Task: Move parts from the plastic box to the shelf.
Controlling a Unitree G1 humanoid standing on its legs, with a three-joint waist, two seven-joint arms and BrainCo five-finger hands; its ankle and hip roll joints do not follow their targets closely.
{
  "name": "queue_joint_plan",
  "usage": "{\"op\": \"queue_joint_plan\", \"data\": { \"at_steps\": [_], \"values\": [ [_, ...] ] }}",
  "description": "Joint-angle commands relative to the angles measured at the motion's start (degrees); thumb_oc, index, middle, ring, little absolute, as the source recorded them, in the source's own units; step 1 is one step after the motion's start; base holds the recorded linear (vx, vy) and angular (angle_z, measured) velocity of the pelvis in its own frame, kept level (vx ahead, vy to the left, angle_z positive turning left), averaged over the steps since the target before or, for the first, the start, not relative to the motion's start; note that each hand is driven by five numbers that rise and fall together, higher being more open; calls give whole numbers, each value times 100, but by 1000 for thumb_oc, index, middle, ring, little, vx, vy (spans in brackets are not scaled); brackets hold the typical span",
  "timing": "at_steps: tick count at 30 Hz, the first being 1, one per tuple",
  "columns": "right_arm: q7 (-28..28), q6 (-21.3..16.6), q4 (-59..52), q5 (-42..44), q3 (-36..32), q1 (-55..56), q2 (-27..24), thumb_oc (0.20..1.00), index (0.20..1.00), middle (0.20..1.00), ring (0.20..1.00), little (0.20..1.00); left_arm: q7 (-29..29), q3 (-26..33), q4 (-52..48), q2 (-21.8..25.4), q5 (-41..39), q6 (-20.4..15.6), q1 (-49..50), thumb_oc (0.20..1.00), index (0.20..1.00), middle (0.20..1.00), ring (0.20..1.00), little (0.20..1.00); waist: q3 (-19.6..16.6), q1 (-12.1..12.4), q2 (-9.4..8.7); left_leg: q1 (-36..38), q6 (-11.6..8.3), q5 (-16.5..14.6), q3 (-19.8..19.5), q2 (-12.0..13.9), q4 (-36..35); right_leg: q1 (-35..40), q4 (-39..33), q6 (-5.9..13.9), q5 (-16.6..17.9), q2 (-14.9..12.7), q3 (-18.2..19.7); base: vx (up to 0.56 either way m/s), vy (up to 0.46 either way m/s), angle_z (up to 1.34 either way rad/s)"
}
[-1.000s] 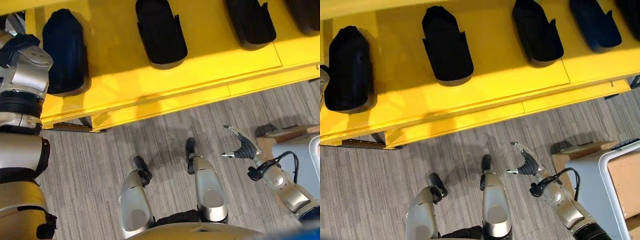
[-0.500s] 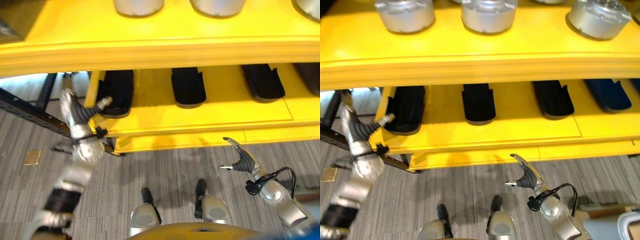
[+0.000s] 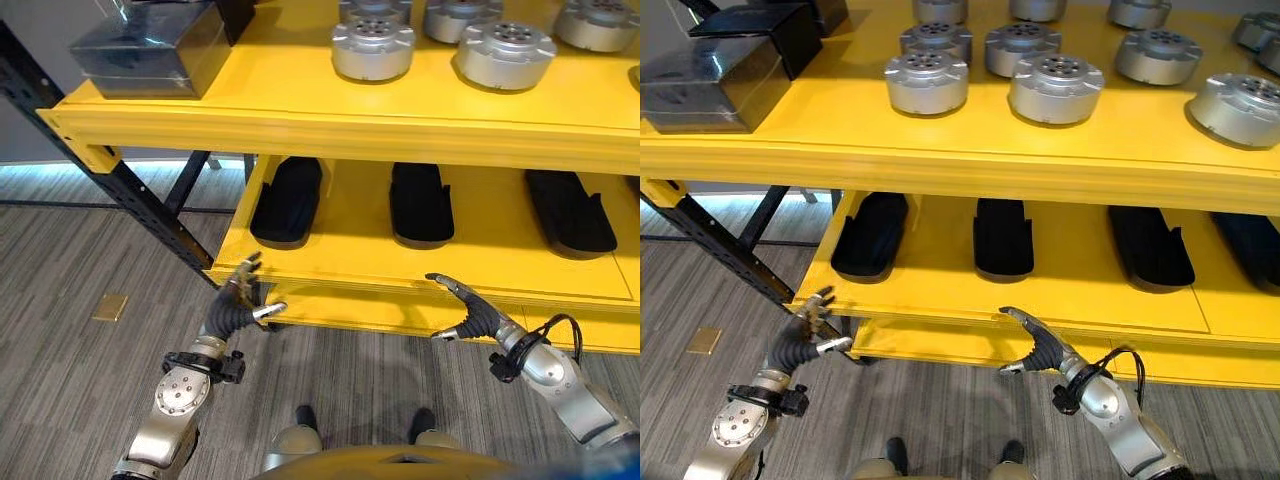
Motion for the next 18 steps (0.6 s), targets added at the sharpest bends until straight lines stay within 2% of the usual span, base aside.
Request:
{"op": "queue_joint_plan", "data": {
  "at_steps": [1, 3, 4, 5, 6, 7, 8, 10, 12, 13, 15, 17, 18],
  "values": [
    [-73, -87, -42, 254, 161, -372, -128, 1000, 1000, 1000, 1000, 1000, -1171, 28, -16, 292, -700, -323, -548, 1000, 1000, 1000, 1000, 1000, 149, -54, -145, 39, 63, -226, 227, 131, 654, -95, 488, 595, 256, -496, 79, -30, 242, 8],
    [-126, -92, 38, 303, 162, -371, -93, 1000, 1000, 1000, 1000, 1000, -1491, -46, 34, 321, -811, -272, -610, 1000, 1000, 1000, 1000, 1000, 150, -78, -139, 26, 136, -250, 242, 76, 661, -138, 647, 571, 244, -533, 114, -30, 184, 11],
    [-166, -122, 103, 269, 178, -361, -42, 1000, 1000, 1000, 1000, 1000, -1884, -103, 101, 362, -981, -258, -601, 1000, 1000, 1000, 1000, 1000, 167, -124, -142, 60, 227, -282, 283, -23, 616, -301, 950, 567, 369, -573, 162, -43, 147, 12],
    [-169, -152, 113, 234, 183, -346, -32, 1000, 1000, 1000, 1000, 1000, -1960, -110, 125, 370, -1038, -239, -587, 1000, 1000, 1000, 1000, 1000, 178, -154, -145, 93, 249, -287, 268, -56, 571, -432, 1119, 594, 486, -571, 231, -69, 185, -6],
    [-156, -187, 120, 218, 170, -326, -37, 1000, 1000, 1000, 1000, 1000, -2199, -111, 175, 385, -1256, -147, -569, 1000, 1000, 1000, 1000, 1000, 191, -197, -128, 133, 274, -277, 294, -78, 483, -586, 1370, 596, 475, -482, 279, -73, 134, -15],
    [-138, -243, 134, 226, 148, -304, -51, 1000, 1000, 1000, 1000, 1000, -2465, -82, 175, 360, -1548, 63, -518, 1000, 1000, 1000, 1000, 1000, 209, -228, -101, 187, 287, -233, 373, -72, 357, -671, 1598, 582, 345, -333, 239, -11, 161, -31],
    [-70, -290, 117, 243, 96, -270, -78, 1000, 1000, 1000, 1000, 1000, -2519, -56, 165, 343, -1795, 248, -462, 1000, 1000, 1000, 1000, 1000, 195, -255, -72, 277, 252, -289, 333, -98, 248, -634, 1761, 644, 102, -165, 250, 4, 143, -38],
    [62, -336, 39, 291, 7, -225, -152, 1000, 1000, 1000, 1000, 1000, -2581, -30, 196, 284, -2029, 484, -438, 1000, 1000, 1000, 1000, 1000, 190, -286, -51, 350, 259, -218, 381, -139, 92, -632, 1936, 575, -148, 132, 145, 7, 84, -44],
    [175, -374, -9, 295, -21, -247, -211, 1000, 1000, 1000, 1000, 1000, -2588, -30, 235, 246, -2117, 556, -423, 1000, 1000, 1000, 1000, 1000, 163, -290, -42, 407, 265, -174, 438, -212, -27, -572, 2008, 435, -345, 373, -15, -8, 29, -26],
    [230, -396, -53, 354, -53, -251, -260, 1000, 1000, 1000, 1000, 1000, -2562, -31, 293, 188, -2237, 652, -415, 1000, 1000, 1000, 1000, 1000, 126, -294, -50, 413, 283, -159, 387, -323, -108, -476, 1899, 274, -532, 616, -45, -2, -30, -38],
    [258, -427, -50, 424, -49, -297, -261, 1000, 1000, 1000, 1000, 1000, -2472, -56, 355, 132, -2202, 708, -475, 1000, 1000, 1000, 1000, 1000, 107, -289, -55, 376, 283, -156, 308, -384, -99, -361, 1665, 114, -699, 780, -60, -4, -105, -32],
    [265, -486, -4, 378, -6, -374, -238, 1000, 1000, 1000, 1000, 1000, -2465, -57, 478, 12, -2186, 718, -530, 1000, 1000, 1000, 1000, 1000, 81, -268, -64, 293, 282, -145, 205, -442, -62, -242, 1272, -21, -772, 921, 44, -69, -204, -9],
    [263, -504, -7, 357, 28, -401, -230, 1000, 1000, 1000, 1000, 1000, -2477, -41, 504, -23, -2164, 704, -540, 1000, 1000, 1000, 1000, 1000, 95, -260, -55, 209, 319, -33, 279, -424, -47, -257, 1144, -111, -643, 960, 4, -120, -223, -1]
  ]
}}
